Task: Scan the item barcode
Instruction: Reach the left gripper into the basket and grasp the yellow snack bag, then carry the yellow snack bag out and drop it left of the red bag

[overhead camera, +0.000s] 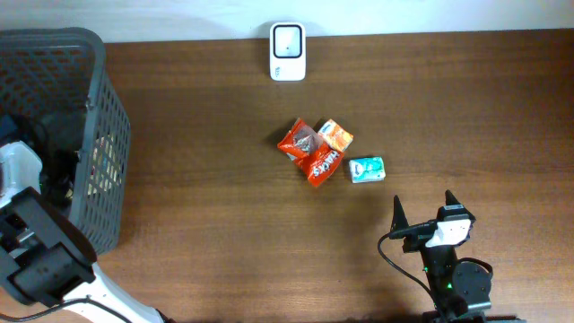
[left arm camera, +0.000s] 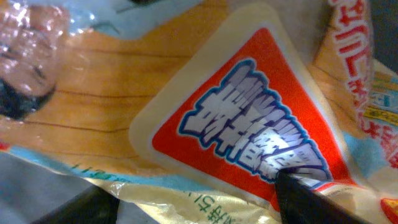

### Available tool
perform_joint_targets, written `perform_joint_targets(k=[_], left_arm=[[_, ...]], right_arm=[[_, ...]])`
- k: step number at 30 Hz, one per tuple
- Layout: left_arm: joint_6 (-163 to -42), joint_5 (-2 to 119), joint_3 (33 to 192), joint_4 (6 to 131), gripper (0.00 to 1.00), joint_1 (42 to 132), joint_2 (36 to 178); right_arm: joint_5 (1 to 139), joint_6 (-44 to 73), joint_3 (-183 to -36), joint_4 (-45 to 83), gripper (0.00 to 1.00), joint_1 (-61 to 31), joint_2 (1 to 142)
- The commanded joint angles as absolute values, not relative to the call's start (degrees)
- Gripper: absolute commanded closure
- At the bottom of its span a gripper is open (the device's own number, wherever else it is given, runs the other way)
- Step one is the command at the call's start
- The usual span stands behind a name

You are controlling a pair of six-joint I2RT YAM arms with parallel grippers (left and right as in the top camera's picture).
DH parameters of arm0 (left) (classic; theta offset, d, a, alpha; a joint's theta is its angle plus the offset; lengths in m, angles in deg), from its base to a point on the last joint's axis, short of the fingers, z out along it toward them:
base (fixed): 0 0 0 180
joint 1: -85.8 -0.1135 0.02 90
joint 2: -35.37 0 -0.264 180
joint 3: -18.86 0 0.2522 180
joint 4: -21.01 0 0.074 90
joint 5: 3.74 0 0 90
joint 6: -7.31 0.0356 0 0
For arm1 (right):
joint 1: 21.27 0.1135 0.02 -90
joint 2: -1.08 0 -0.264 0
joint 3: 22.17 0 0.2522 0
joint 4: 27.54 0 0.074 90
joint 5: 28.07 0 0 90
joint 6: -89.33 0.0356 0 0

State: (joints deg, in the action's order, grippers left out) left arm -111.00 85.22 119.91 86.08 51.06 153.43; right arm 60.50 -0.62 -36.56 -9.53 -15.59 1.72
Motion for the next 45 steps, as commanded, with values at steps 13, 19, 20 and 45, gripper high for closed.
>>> perform_joint_targets(k=[13, 19, 20, 45], left_arm=[[-104.9, 78.1, 119.8, 87.1, 1.0, 51.5, 150.4], [-104.9, 78.1, 120.7, 86.6, 1.0, 51.5, 128.9], [-104.9, 78.1, 120.7, 86.4, 1.0, 51.5, 125.9], [-76.9, 79.9, 120.6, 80.6, 1.0, 109.6, 139.5]], right_arm=[[60.2, -0.2, -36.3, -9.1, 0.02, -15.8, 1.4], [60.2, -0.2, -36.3, -9.1, 0.02, -15.8, 1.4], [60.2, -0.2, -36.3, -9.1, 0.02, -15.8, 1.4], [60.2, -0.2, -36.3, -9.1, 0.02, -15.8, 1.4]])
